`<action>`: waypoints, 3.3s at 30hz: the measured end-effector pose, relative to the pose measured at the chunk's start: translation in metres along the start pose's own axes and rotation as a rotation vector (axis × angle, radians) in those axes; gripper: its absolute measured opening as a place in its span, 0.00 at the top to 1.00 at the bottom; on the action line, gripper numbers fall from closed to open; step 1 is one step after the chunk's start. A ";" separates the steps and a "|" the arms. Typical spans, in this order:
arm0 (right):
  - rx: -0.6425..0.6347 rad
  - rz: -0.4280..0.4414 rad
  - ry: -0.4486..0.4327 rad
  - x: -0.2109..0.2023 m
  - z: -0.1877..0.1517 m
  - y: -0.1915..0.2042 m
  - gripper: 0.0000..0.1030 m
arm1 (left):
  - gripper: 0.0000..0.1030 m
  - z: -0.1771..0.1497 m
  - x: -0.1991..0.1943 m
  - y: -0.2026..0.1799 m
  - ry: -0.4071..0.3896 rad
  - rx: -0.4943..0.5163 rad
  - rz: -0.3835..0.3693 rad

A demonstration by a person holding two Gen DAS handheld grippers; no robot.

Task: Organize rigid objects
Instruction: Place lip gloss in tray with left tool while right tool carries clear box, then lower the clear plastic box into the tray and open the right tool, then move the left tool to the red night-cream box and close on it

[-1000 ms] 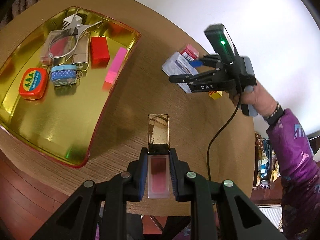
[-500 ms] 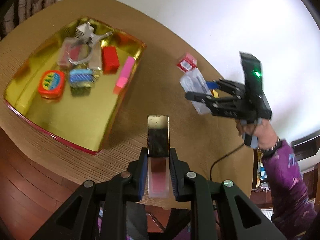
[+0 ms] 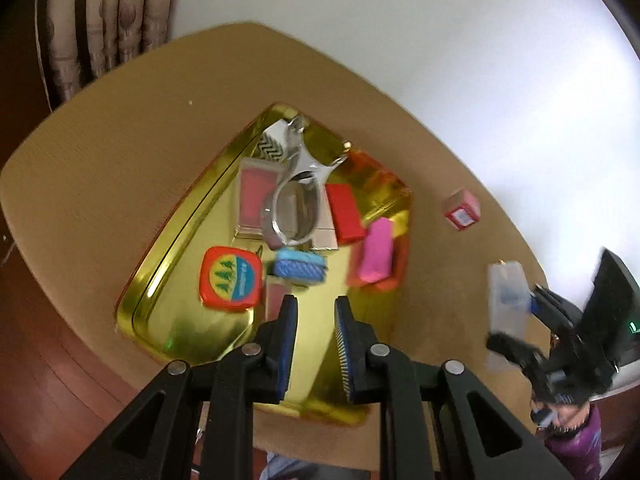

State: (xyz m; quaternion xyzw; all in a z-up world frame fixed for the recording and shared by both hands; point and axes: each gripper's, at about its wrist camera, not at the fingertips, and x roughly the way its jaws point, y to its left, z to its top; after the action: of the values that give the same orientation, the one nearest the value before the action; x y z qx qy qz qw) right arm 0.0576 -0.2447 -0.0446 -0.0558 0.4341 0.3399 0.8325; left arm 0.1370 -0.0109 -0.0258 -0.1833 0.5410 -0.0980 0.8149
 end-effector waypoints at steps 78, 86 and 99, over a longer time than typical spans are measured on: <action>0.644 -0.887 -0.057 -0.057 -0.206 -0.085 0.01 | 0.62 -0.092 -0.019 -0.060 -0.216 0.235 0.357; 0.754 -0.815 -0.094 -0.070 -0.220 -0.094 0.01 | 0.61 -0.069 0.030 -0.143 -0.056 0.344 0.217; 0.719 -0.727 -0.147 -0.077 -0.228 -0.087 0.01 | 0.61 0.013 0.118 -0.250 -0.047 0.485 0.213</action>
State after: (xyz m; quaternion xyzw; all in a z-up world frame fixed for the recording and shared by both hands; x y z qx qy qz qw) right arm -0.0756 -0.4393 -0.1442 0.1106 0.4166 -0.1389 0.8916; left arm 0.2049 -0.2787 -0.0203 0.0730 0.4989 -0.1341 0.8531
